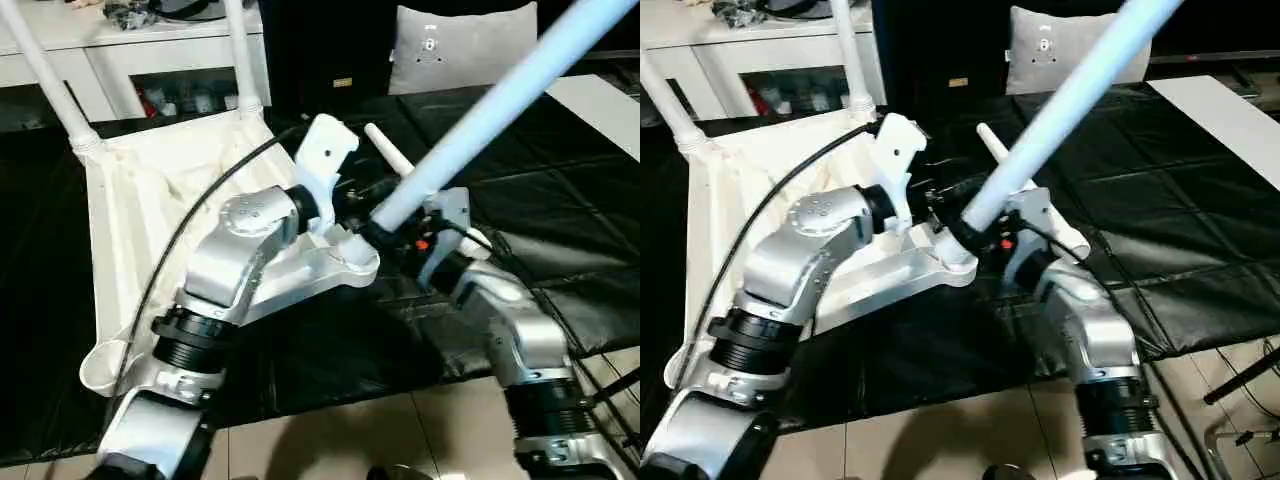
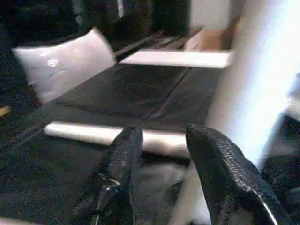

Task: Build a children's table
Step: Insert table leg to table base

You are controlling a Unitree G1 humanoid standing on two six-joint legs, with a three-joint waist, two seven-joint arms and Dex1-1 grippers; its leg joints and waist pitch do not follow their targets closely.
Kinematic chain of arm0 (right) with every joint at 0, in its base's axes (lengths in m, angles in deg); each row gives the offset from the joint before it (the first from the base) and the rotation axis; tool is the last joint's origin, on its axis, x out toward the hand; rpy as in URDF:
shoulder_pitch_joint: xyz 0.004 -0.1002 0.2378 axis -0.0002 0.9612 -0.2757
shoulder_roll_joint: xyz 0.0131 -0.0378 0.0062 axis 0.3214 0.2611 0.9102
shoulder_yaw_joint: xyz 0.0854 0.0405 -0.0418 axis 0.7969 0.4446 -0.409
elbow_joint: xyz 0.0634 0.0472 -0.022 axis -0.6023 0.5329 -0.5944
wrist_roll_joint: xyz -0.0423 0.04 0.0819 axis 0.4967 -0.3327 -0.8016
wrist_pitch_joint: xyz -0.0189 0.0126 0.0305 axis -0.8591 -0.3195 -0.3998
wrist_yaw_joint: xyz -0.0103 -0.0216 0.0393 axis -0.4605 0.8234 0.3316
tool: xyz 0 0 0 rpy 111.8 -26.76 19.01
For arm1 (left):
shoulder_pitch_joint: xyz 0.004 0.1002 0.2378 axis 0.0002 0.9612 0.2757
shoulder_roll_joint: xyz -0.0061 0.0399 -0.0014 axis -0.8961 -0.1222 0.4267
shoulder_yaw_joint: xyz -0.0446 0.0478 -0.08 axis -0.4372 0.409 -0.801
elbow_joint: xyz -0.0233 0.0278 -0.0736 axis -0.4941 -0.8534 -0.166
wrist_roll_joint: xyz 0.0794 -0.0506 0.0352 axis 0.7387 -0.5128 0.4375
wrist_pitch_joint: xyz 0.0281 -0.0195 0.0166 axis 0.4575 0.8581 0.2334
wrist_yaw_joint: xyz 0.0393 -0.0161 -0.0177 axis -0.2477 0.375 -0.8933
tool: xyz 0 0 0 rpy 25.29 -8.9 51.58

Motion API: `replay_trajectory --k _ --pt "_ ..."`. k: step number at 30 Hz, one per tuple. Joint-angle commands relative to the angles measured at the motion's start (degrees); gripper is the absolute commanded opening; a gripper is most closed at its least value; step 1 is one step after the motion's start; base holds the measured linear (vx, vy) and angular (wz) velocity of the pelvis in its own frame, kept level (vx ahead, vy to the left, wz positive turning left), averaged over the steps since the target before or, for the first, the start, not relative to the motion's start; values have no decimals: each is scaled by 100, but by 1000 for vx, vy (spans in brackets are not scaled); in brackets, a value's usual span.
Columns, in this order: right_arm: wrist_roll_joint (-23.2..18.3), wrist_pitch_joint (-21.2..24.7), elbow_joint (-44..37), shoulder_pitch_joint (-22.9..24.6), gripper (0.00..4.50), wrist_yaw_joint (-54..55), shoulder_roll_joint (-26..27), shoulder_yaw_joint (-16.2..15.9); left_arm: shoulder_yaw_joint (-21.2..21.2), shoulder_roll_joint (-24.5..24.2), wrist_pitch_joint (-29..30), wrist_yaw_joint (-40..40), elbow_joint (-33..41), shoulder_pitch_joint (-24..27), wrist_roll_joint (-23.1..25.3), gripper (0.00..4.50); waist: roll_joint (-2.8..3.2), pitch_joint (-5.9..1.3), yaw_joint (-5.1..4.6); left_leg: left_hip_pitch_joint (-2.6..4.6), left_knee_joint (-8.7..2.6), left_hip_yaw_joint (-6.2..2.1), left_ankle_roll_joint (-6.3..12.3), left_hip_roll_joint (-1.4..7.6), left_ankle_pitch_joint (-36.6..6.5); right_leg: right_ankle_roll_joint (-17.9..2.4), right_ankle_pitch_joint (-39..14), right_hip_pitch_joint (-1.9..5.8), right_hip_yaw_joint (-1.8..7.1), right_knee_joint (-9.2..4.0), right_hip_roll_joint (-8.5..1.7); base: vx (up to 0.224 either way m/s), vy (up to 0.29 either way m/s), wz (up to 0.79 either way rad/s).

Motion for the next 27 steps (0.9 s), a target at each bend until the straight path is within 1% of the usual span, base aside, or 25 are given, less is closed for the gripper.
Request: replay_trajectory --k 1,3,4,5,6,7,8,9,10,11,12,13,14,15,16,17,18,21,22,24,25,27 --pt "-23 178 -57 -45 187 61 -87 79 -144 -279 -51 -70 -322 101 211 225 -38 -430 -3 -116 -339 68 795 102 625 -725 -1033 519 333 -365 -278 0 0 0" --pt "39 547 -184 -55 187 111 -246 31 -138 -605 -53 -39 -582 200 390 231 -32 -436 -23 -114 -339 67 761 92 611 -666 -1042 529 330 -367 -271 0 0 0" --pt "49 589 -196 -57 187 121 -264 23 -134 -635 -51 -35 -604 212 406 237 -14 -434 -24 -105 -338 65 736 96 628 -655 -1031 525 331 -369 -276 0 0 0" --pt "81 720 -236 -67 187 151 -320 1 -110 -735 -56 -10 -665 255 458 251 -15 -431 -28 -102 -338 72 728 97 609 -647 -1049 518 334 -373 -271 0 0 0" --pt "113 1026 -324 -105 187 218 -433 -34 -4 -967 -119 112 -735 377 563 267 3 -439 -18 -88 -346 58 704 104 619 -652 -1044 520 333 -361 -268 0 0 0" --pt "64 1358 -441 -161 187 249 -523 -31 15 -1115 -154 248 -752 518 555 267 8 -432 -18 -81 -353 52 686 112 643 -669 -1000 513 338 -352 -264 0 0 0" --pt "49 1422 -467 -172 187 251 -538 -28 19 -1143 -169 276 -756 548 555 278 18 -437 -19 -80 -350 55 640 117 631 -693 -980 517 343 -344 -279 0 0 0" --pt "-50 1610 -535 -202 187 241 -562 7 52 -1219 -221 349 -756 635 574 285 18 -440 -23 -80 -349 61 626 119 607 -715 -968 512 344 -340 -279 0 0 0" --pt "-120 1712 -602 -226 187 187 -602 13 153 -1328 -351 495 -751 739 604 295 26 -436 -12 -69 -355 66 618 125 541 -752 -985 506 350 -347 -290 0 0 0" --pt "-163 1758 -640 -239 187 147 -624 14 229 -1399 -445 591 -748 801 629 307 19 -437 0 -79 -363 57 623 128 523 -756 -977 513 349 -347 -292 0 0 0" --pt "-254 1798 -684 -261 187 100 -643 57 417 -1534 -612 859 -692 941 669 314 25 -433 -1 -73 -367 61 612 132 492 -767 -988 507 351 -344 -296 0 0 0" --pt "-269 1800 -692 -265 187 92 -648 64 458 -1561 -652 915 -681 969 680 314 8 -435 10 -74 -375 56 616 137 456 -764 -1033 513 357 -344 -312 0 0 0" --pt "-277 1784 -688 -278 187 65 -674 72 567 -1622 -772 1072 -670 1029 710 319 -16 -429 0 -77 -374 67 599 139 436 -787 -1034 501 360 -349 -314 0 0 0" --pt "-282 1785 -685 -285 187 43 -707 76 634 -1645 -806 1152 -677 1062 736 325 -10 -426 3 -80 -376 67 580 138 414 -792 -1050 506 362 -341 -314 0 0 0" --pt "-267 1790 -670 -291 187 15 -753 69 667 -1623 -807 1208 -725 1066 725 332 -24 -427 9 -77 -379 77 558 134 386 -788 -1112 513 366 -348 -322 0 0 0" --pt "-258 1804 -661 -298 187 -2 -786 67 679 -1599 -793 1235 -759 1061 713 341 -72 -426 3 -85 -379 84 542 137 407 -776 -1111 515 372 -350 -319 0 0 0" --pt "-246 1800 -647 -304 187 -16 -810 67 686 -1577 -743 1261 -790 1055 692 345 -54 -426 13 -84 -380 82 530 133 413 -787 -1108 519 372 -335 -322 0 0 0" --pt "-242 1850 -659 -333 187 -32 -844 116 776 -1580 -734 1380 -821 1058 711 347 -52 -417 12 -90 -381 91 520 121 366 -742 -1228 519 369 -362 -319 0 0 0" --pt "-263 1858 -697 -351 187 -47 -871 149 797 -1560 -737 1390 -867 1056 711 347 -28 -416 10 -91 -379 92 506 116 343 -720 -1279 520 366 -368 -320 0 0 0" --pt "-311 1811 -751 -378 187 -73 -928 208 807 -1506 -678 1397 -972 1043 667 347 -35 -416 -4 -98 -378 93 486 111 296 -675 -1335 524 358 -390 -311 0 0 0" --pt "-331 1782 -759 -381 187 -87 -959 238 815 -1473 -687 1390 -1069 1017 663 330 -27 -411 -4 -95 -378 100 476 102 245 -648 -1410 519 354 -404 -304 0 0 0" --pt "-323 1732 -736 -358 187 -93 -1001 257 801 -1377 -698 1311 -1351 918 703 313 -29 -417 -4 -96 -375 104 475 84 197 -558 -1530 522 340 -433 -293 0 0 0"
